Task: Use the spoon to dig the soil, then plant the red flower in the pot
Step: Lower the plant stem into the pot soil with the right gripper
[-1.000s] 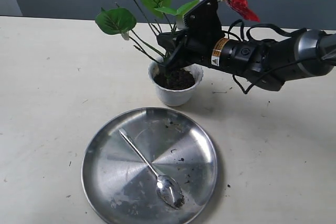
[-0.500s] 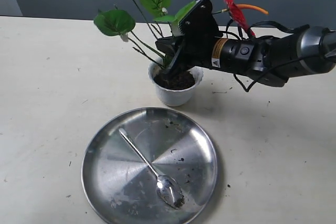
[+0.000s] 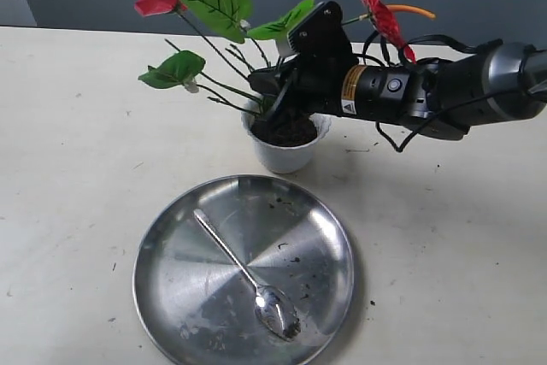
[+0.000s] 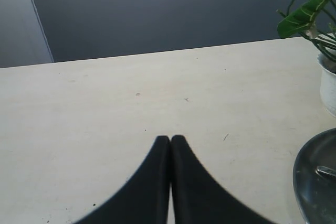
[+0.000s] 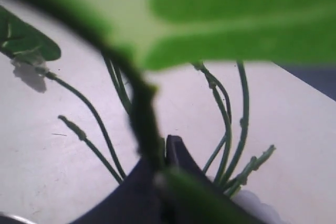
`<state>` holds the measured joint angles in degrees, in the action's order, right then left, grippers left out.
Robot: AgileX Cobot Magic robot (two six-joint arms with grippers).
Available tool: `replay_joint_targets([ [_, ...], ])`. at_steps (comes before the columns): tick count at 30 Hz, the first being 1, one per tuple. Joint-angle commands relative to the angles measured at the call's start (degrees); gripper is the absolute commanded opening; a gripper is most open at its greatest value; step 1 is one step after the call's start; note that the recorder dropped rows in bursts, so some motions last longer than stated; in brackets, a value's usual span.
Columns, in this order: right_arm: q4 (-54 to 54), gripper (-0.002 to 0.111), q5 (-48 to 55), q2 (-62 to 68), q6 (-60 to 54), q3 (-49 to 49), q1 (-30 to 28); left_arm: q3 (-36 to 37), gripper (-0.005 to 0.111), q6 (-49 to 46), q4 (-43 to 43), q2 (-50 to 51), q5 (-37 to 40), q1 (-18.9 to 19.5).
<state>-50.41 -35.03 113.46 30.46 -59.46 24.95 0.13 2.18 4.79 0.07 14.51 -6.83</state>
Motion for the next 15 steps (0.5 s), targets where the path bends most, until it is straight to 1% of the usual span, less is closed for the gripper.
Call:
replay_joint_targets([
  [1,-2.86,-0.001,11.14,0.93,1.89,1.42,-0.19,-0.13,0.001,0.25,0.03,-0.07,-0.79,-0.31],
  [10,-3.74,0.0,11.37,-0.71,2.79,1.42,-0.19,-0.13,0.001,0.25,0.03,-0.07,-0.79,-0.31],
  [12,-3.74,0.012,11.37,-0.71,2.79,1.42,-0.19,-0.13,0.001,0.25,0.03,-0.07,-0.79,-0.31],
  [13,-3.74,0.022,11.37,-0.71,3.15,1.42,-0.19,-0.13,0.001,0.25,0.03,-0.07,-0.79,-0.31],
  [15,-3.74,0.032,11.37,-0.71,5.05,1.42,-0.19,-0.13,0.001,0.25,0.03,-0.07,-0.79,-0.31],
])
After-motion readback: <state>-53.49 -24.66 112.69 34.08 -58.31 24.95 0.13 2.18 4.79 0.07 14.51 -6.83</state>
